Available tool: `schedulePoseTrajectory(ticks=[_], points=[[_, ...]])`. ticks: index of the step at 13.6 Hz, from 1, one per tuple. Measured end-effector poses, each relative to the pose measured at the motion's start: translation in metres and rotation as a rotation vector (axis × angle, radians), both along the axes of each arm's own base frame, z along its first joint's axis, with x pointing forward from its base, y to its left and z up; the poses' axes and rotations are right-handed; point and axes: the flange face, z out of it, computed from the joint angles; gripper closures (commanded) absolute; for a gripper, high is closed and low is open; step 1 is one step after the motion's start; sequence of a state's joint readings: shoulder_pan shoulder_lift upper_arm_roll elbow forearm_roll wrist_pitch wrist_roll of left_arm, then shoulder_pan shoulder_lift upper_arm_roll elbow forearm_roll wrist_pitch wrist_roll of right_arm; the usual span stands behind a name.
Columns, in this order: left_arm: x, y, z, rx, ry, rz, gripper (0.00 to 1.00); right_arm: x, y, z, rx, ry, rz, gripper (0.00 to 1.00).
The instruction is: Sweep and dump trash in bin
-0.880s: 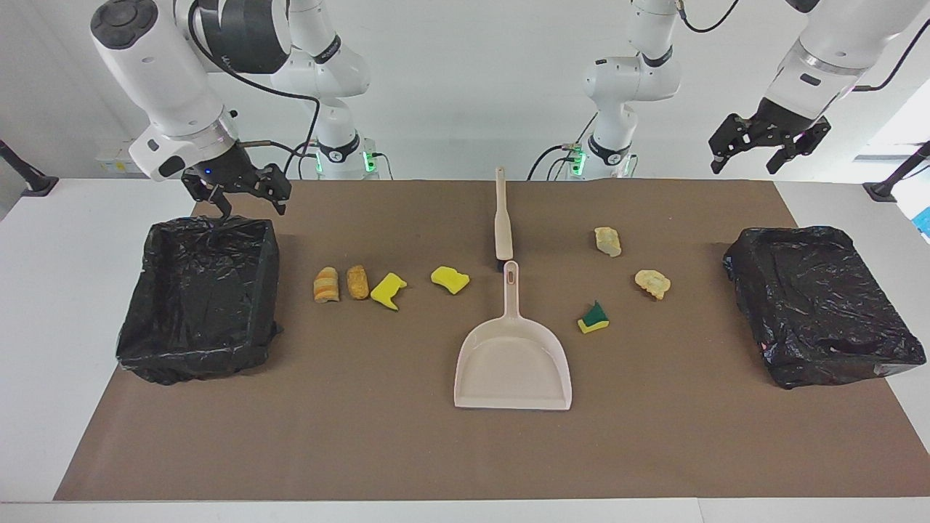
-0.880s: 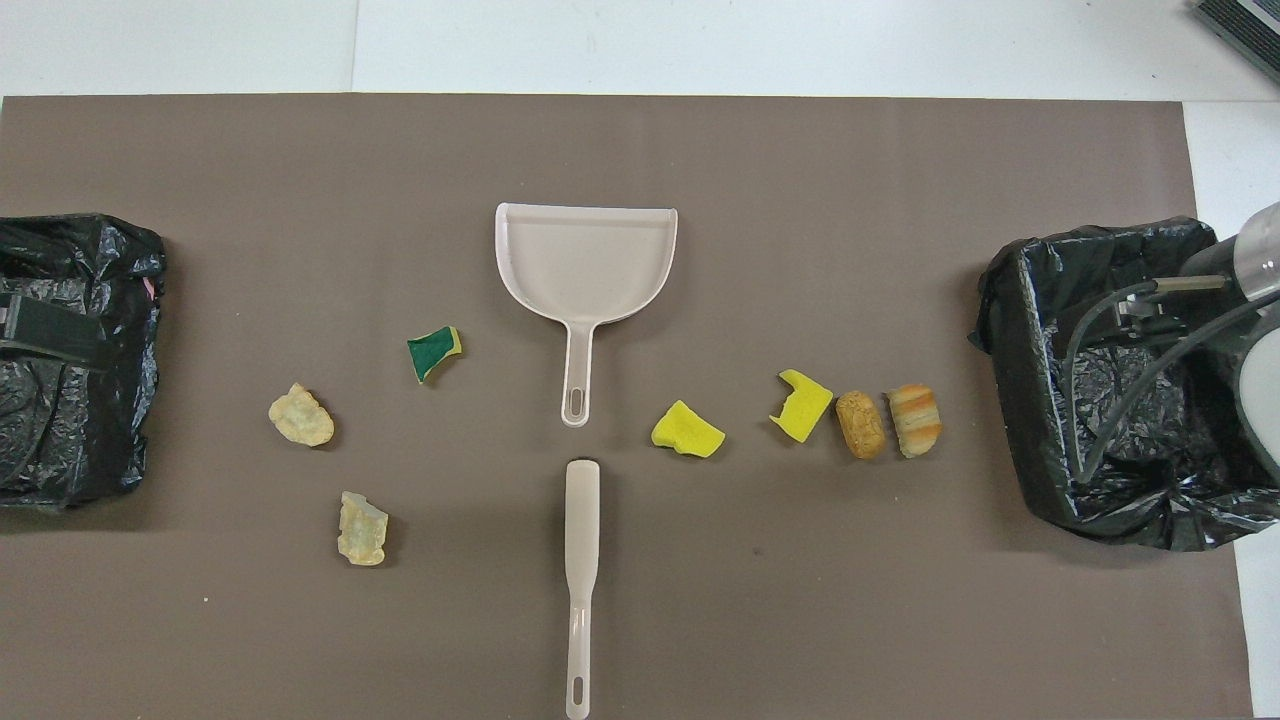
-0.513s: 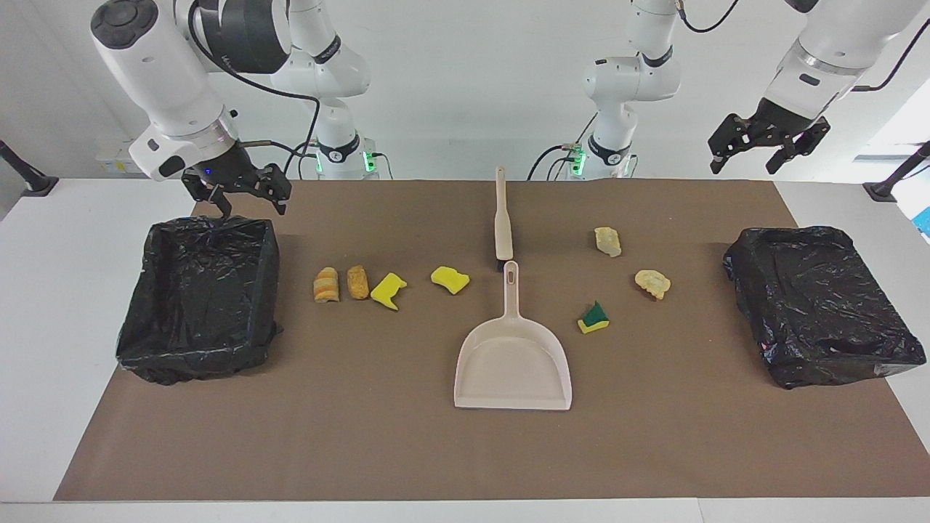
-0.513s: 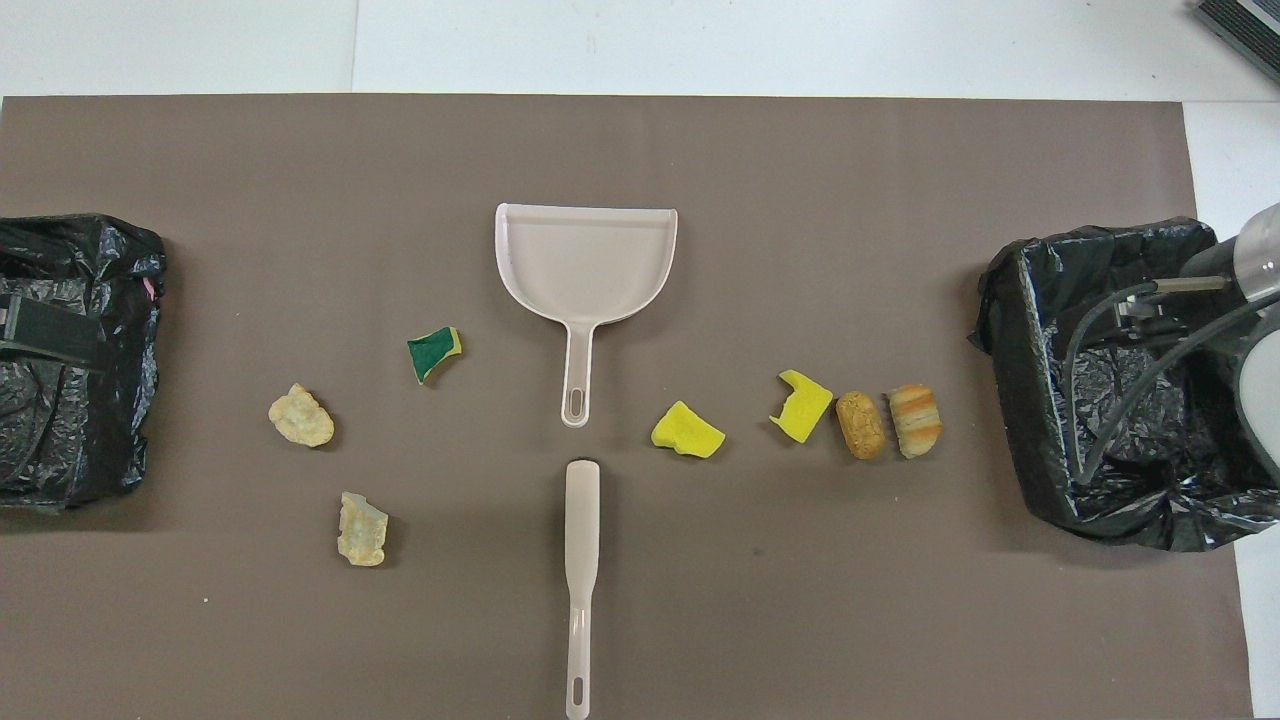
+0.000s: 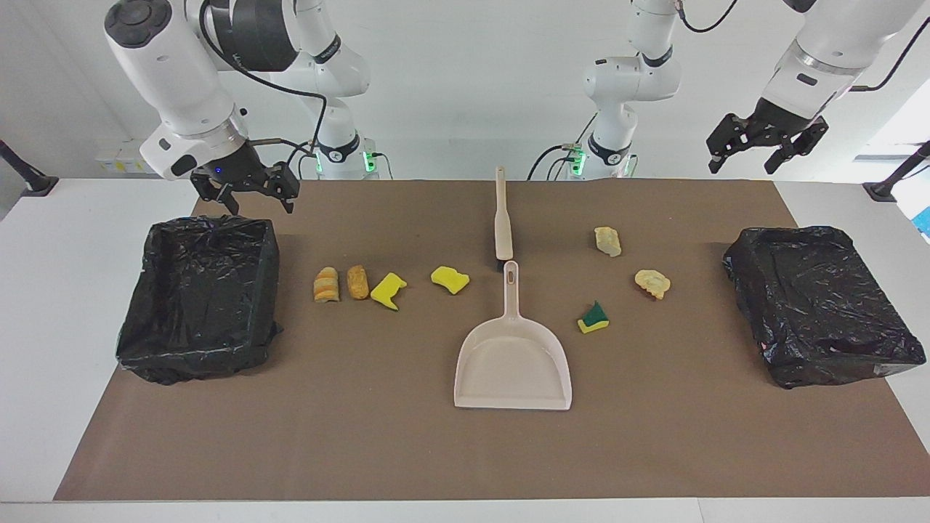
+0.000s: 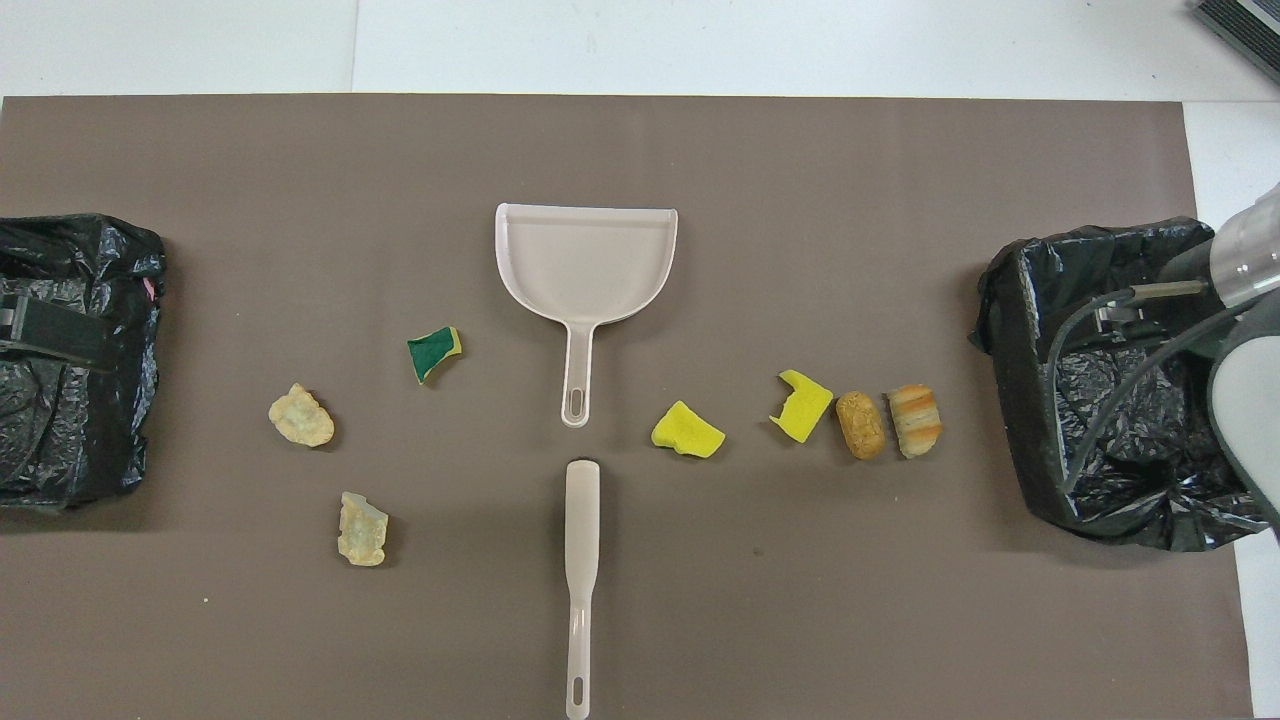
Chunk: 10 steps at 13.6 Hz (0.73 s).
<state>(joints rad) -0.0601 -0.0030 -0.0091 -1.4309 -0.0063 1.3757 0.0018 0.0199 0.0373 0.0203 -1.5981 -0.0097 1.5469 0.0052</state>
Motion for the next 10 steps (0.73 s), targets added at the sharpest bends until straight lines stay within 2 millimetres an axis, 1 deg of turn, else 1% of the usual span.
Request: schedulePoseTrajectory(ticks=[2,3,4,5,7,8,10], points=[[-0.002,-0.004,-0.002,0.000,0.007,-0.007,0.00,-0.001,0.016,0.001,-0.038,-0.004,0.038,0.00],[-0.006,-0.009,-0.005,-0.001,0.012,-0.017,0.00,-0.002,0.021,0.001,-0.045,-0.004,0.049,0.00],[-0.011,-0.019,-0.009,-0.001,0.017,-0.028,0.00,-0.002,0.021,0.001,-0.048,-0.005,0.051,0.00],[-0.019,-0.033,-0.014,0.000,0.017,-0.032,0.00,-0.001,0.020,0.001,-0.049,-0.005,0.048,0.00],[-0.038,-0.071,-0.030,0.006,0.011,-0.027,0.00,-0.001,0.016,0.001,-0.049,-0.005,0.042,0.00],[-0.051,-0.092,-0.044,0.010,0.013,-0.027,0.00,-0.001,0.016,0.002,-0.049,-0.008,0.041,0.00],[-0.082,-0.137,-0.077,0.022,0.022,-0.041,0.00,0.000,0.017,0.002,-0.048,-0.012,0.043,0.00]])
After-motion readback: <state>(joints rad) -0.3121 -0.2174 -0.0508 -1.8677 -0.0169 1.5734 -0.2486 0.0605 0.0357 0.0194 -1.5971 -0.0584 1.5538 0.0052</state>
